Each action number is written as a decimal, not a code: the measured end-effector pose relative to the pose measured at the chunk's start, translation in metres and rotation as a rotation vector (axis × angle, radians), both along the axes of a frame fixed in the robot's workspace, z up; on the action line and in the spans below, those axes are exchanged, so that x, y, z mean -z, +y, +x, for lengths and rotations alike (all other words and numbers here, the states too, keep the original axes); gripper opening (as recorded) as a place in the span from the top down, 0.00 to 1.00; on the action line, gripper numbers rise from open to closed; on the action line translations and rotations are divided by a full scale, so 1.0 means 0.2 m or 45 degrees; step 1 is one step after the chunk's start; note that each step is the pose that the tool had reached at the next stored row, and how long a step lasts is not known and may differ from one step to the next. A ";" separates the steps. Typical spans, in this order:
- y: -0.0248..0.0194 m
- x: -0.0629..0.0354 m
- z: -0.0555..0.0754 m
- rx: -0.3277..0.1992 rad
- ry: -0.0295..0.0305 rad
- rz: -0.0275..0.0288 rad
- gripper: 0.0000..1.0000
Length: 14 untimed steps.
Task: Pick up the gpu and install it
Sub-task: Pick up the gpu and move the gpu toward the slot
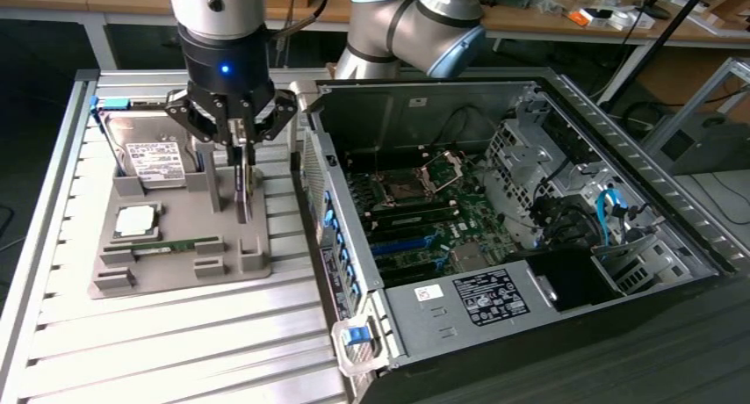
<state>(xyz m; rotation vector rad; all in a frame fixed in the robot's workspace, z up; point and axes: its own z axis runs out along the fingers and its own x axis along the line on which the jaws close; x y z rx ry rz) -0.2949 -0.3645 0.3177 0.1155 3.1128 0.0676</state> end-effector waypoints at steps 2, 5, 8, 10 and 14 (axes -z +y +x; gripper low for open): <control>0.000 -0.011 0.00 0.000 0.0001 -0.0001 0.73; 0.000 -0.025 0.00 0.000 0.0000 0.0000 0.73; 0.000 -0.042 0.00 0.000 0.0000 0.0000 0.73; 0.000 -0.052 0.00 0.000 0.0000 0.0000 0.73; 0.000 -0.082 0.00 0.000 0.0000 0.0000 0.73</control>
